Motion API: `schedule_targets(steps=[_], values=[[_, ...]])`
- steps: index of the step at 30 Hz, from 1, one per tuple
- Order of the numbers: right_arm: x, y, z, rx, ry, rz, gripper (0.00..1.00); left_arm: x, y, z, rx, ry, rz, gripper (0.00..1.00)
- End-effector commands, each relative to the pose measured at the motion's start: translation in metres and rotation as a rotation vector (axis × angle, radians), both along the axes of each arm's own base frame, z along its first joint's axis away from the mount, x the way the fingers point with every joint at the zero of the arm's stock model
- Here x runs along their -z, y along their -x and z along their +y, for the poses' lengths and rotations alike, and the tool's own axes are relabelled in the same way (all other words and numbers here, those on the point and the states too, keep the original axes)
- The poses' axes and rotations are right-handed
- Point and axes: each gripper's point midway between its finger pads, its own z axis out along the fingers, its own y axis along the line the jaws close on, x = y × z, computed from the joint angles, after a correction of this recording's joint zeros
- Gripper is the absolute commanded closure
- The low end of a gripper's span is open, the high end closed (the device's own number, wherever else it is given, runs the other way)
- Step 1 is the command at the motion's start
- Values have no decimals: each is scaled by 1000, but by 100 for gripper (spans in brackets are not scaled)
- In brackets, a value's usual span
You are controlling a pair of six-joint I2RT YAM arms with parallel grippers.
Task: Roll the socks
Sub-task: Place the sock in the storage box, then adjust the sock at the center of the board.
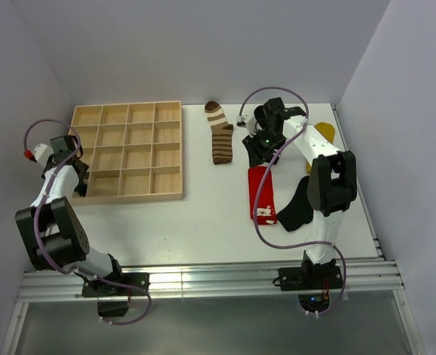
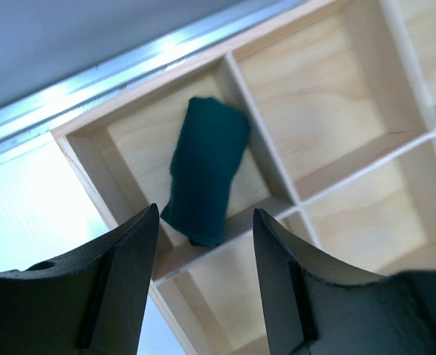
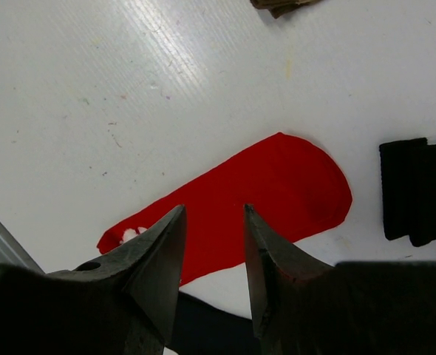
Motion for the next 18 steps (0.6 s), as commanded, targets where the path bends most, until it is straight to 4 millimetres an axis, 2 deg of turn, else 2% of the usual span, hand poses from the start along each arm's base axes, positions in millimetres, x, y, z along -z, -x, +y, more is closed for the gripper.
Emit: schedule_targets(steps=[1,3,4,6,7,9,10,12,14,18], values=[[-24,-2,-3,14,14,-97,56,-55,-18,-3,39,-51,-147,42],[-22,-1,-11,28,51,-119,56,-75,-24,-13,78,-68,-210,42],[-12,6,-17,31,71,-102,56,-83,-32,-26,126,-61,-236,42],[-7,6,-28,47,121,-133,56,-98,-39,-40,174,-60,-274,42],[4,12,-34,52,148,-116,56,-110,-45,-47,201,-60,-301,42],[13,11,-46,57,207,-137,56,-127,-55,-75,288,-65,-338,42],[24,19,-51,54,227,-112,56,-138,-62,-96,346,-62,-364,42],[34,25,-58,40,265,-104,56,-148,-67,-119,417,-55,-384,42],[48,39,-63,24,284,-64,56,-158,-72,-155,519,-31,-414,42],[65,63,-65,-9,286,0,56,-164,-73,-199,657,29,-456,41]])
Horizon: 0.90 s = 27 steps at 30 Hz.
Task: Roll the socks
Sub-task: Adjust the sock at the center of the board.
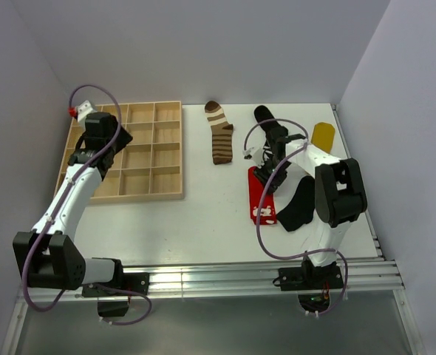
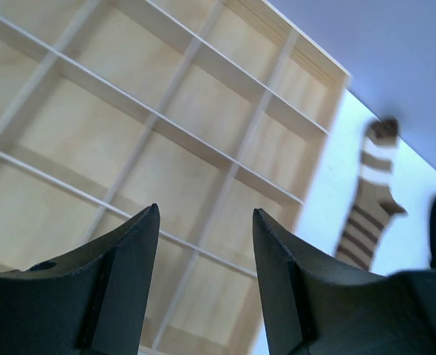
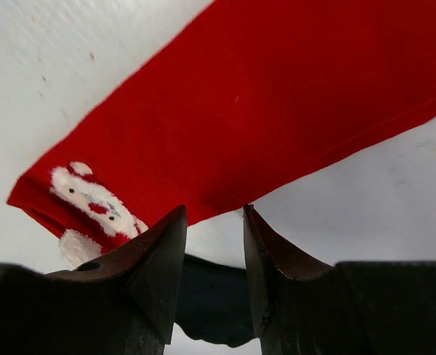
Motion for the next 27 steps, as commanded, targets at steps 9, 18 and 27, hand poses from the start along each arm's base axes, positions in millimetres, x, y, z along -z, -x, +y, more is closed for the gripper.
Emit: schedule_targets(steps=[9,18,27], values=[[21,17,16,-31,2,79,56,-30,-2,-81,290,70,-97,42],[13,3,79,29,-118,179,56,-29,-1,-90,342,66,-90,41],[1,1,115,104,-183,174,57,-24,-1,-99,389,80,-77,41]])
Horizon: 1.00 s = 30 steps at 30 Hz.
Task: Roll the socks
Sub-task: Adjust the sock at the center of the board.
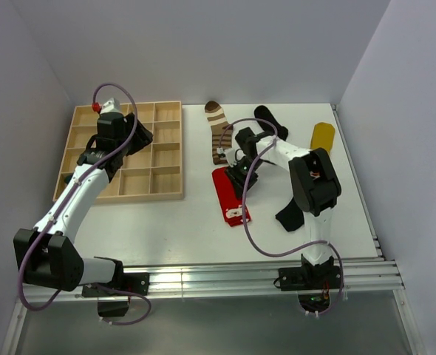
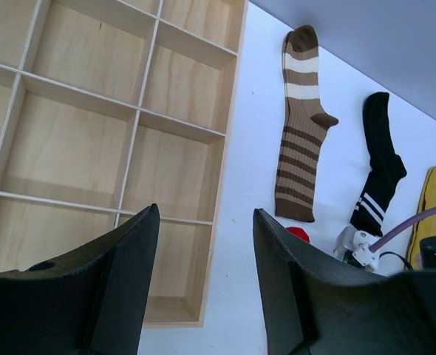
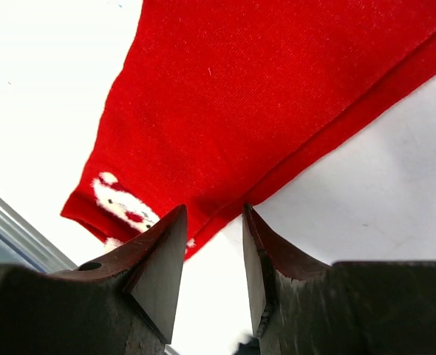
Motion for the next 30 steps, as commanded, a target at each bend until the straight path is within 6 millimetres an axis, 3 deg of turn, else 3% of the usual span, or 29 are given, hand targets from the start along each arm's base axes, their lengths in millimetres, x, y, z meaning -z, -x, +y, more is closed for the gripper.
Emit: schedule_targets(steps=[1,5,9,12,16,22,25,30], values=[[-16,-12,6,69,-23,-47,56,-18,-6,-9,57,5,-60,41],[-30,-20,-24,120,24,-122,56,-18,-4,-13,80,10,-62,41],[-14,-7,-62,143,133,-135,58,-18,-1,-24,132,25,-61,42],[-6,9,-73,117,167,-109,62,-12,5,-43,206,33,-52,44],[-5,19,-76,98,166,-103,72,12,23,-93,333,37,-2,48],[-1,29,-73,83,169,-71,82,71,55,-168,492,60,133,60],[1,36,-68,59,182,-67,85,93,73,-194,527,67,181,68],[4,55,-59,-11,186,-35,92,129,85,-217,561,87,243,78]])
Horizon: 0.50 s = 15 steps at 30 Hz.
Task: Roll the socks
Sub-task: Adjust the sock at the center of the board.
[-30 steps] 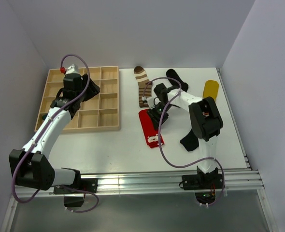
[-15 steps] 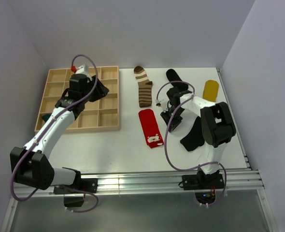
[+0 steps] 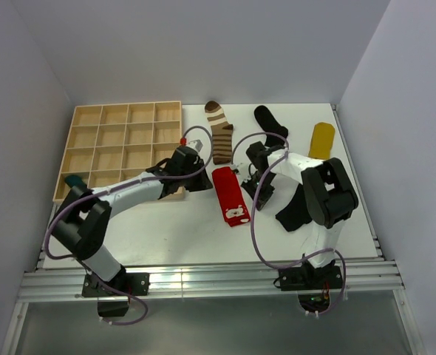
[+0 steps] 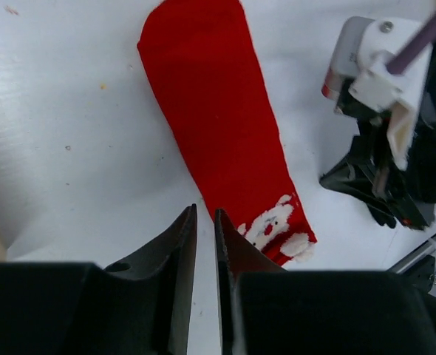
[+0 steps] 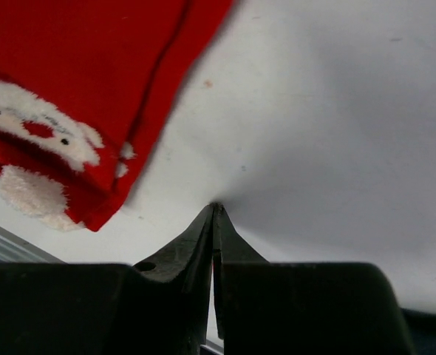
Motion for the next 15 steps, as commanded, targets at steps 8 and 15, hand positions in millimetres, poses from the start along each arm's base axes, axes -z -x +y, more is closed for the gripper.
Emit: schedule_targets(steps=[8,15], values=[[-9,32,18,-105,-19,42,96,44,2,-34,27,55,74,87],[-12,43,41,-126,-46,75,98,56,1,-43,54,38,94,88]])
